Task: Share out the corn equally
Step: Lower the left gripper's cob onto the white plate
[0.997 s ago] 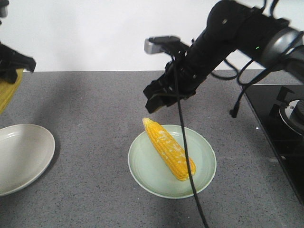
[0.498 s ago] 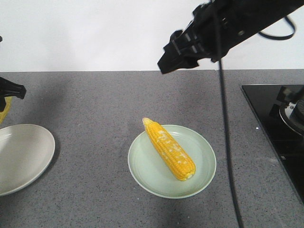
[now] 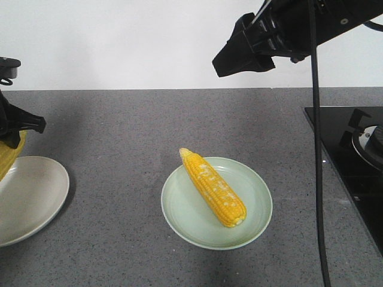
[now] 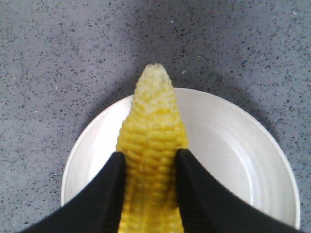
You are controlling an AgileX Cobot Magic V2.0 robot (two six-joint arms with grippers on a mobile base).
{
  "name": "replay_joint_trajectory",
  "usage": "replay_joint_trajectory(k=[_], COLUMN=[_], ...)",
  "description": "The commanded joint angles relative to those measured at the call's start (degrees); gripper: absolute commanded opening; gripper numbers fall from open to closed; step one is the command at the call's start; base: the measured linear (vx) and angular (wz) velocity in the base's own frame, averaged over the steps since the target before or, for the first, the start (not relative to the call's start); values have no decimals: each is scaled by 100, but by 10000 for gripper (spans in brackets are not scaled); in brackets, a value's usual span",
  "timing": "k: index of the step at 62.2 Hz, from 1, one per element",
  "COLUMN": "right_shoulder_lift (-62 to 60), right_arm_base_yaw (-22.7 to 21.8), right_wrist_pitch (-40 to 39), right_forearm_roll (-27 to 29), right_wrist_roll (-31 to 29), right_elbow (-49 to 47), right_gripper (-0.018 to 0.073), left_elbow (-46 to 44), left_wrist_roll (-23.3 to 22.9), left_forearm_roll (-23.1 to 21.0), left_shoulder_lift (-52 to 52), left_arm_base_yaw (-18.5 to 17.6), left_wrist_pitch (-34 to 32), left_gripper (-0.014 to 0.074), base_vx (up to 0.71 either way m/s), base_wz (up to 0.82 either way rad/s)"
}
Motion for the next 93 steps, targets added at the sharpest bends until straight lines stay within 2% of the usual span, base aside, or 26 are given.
replay_joint_trajectory(k=[1, 21, 34, 55, 65, 71, 77, 93], right_shoulder_lift=[-222, -223, -223, -223, -240, -305, -434, -833], right_arm_base_yaw=[-11, -11, -11, -11, -11, -11, -11, -11], right_wrist_pitch=[122, 122, 122, 122, 122, 122, 122, 74], right_forearm_roll=[69, 65, 65, 58, -39, -39, -50, -337], right_wrist_roll=[-40, -34, -16, 3, 11, 16, 16, -22], right_elbow=[-134, -134, -134, -134, -134, -134, -134, -134], right_gripper=[380, 380, 380, 380, 363, 321, 262, 45], left_elbow=[-131, -131, -131, -131, -131, -131, -131, -104], left_wrist_roll=[-169, -442, -441, -480, -465, -408, -129, 564], left_forearm_roll=[44, 50, 50, 29, -331, -639, -1017, -1556], left_shoulder_lift=[-235, -235, -235, -235, -240, -266, -384, -959], left_arm_base_yaw=[-1, -1, -1, -1, -1, -1, -1, -7], left_wrist_pitch=[-180, -150, -43, 121, 213, 244, 129, -55], left_gripper=[106, 340, 406, 405, 400, 386, 349, 143], base_vx=[0, 0, 0, 0, 0, 0, 0, 0], base_wz=[0, 0, 0, 0, 0, 0, 0, 0])
